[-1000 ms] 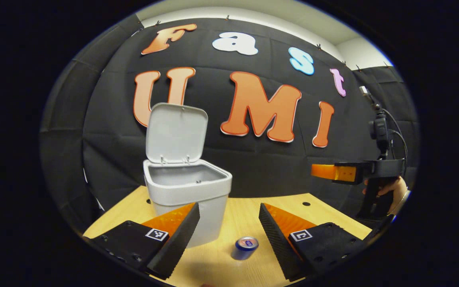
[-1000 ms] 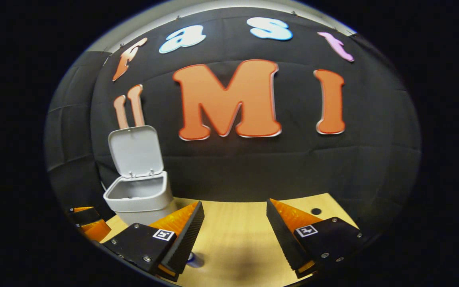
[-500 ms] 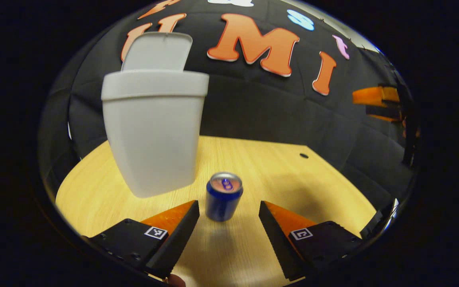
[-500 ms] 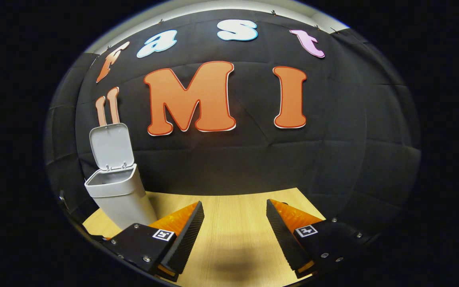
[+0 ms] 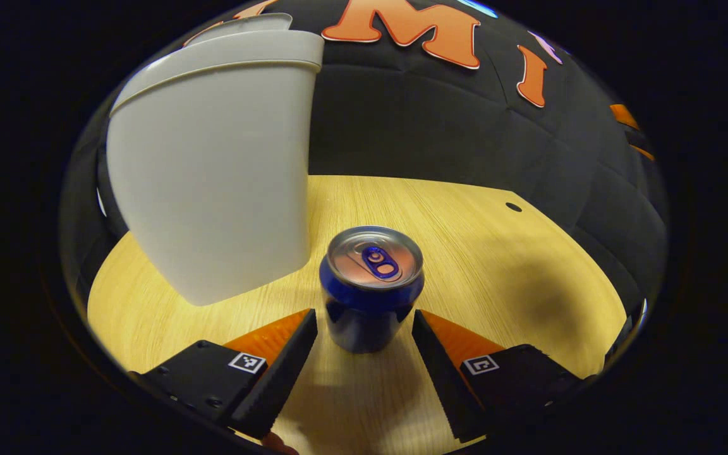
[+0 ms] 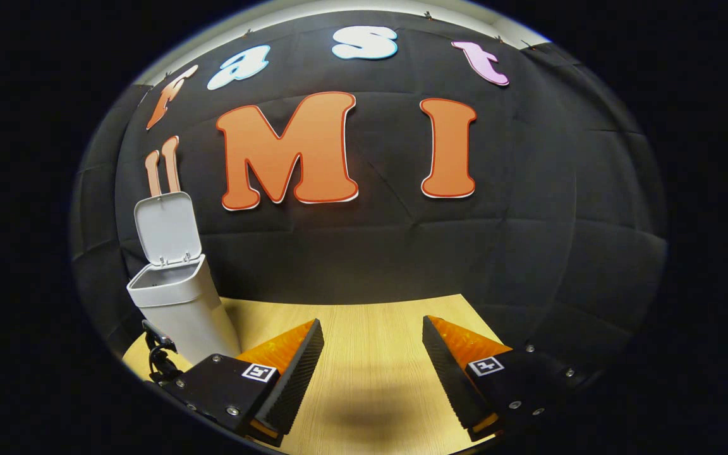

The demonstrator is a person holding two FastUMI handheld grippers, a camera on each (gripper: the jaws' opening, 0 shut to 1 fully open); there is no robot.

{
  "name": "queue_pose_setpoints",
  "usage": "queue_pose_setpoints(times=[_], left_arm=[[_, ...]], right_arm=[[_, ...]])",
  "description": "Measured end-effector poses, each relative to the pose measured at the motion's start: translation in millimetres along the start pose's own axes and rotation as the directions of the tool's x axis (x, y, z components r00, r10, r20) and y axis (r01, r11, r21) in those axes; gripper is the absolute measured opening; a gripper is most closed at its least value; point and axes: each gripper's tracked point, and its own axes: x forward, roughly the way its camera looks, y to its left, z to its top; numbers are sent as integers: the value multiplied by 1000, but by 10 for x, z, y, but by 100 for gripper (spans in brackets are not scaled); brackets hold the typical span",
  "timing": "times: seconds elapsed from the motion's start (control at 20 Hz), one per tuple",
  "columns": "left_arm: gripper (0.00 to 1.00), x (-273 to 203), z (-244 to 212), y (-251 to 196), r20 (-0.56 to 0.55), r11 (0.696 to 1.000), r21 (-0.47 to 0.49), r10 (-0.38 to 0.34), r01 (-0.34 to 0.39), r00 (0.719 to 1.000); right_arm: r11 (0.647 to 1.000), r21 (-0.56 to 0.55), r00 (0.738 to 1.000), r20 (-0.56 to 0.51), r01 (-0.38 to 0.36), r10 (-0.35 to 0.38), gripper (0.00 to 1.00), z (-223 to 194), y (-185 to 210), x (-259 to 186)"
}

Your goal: Press the lid of the desktop garbage bin to open it, pick up the crumpled paper on the desktop and throw it into the bin, then pick up the pop can on the desktop and drop it into the bin, and finally close the garbage bin lid.

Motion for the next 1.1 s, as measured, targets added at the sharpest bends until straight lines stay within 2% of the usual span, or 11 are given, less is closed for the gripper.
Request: queue_pose_setpoints(times=[0.25, 0.35, 0.4, 0.7, 0.8, 0.9, 1.0, 1.1], left_arm=[[97, 36, 33, -8, -3, 1000, 5, 14, -14, 1000], [89, -48, 110, -15, 13, 1000, -10, 16, -16, 1000], [83, -123, 186, -62, 25, 1000, -27, 2, -1, 1000], [83, -929, 1013, -1, 116, 997, -71, -7, 16, 993], [82, -1256, 1488, 89, 220, 997, -80, 24, -6, 975], [81, -1547, 1924, 297, 259, 992, -112, 86, -59, 962], [81, -1874, 2330, 475, 324, 983, -169, 130, -77, 937], [81, -1935, 2728, 805, 357, 972, -192, 195, -132, 914]], right_arm=[[1000, -12, 1000, -26, 7, -8, 94, -55, -18, 33], [1000, -21, 1000, -25, 8, -9, 94, -63, -16, 30], [1000, -25, 1000, -23, 8, -9, 94, -53, 0, 18], [1000, -1, 1000, -4, -15, 15, 94, 49, 103, 2], [999, 16, 999, 7, -34, 34, 94, 101, 173, 3], [998, 33, 998, 17, -57, 56, 94, 153, 257, 4], [996, 46, 996, 42, -76, 74, 94, 239, 337, 1], [995, 48, 994, 58, -93, 90, 94, 294, 405, 6]])
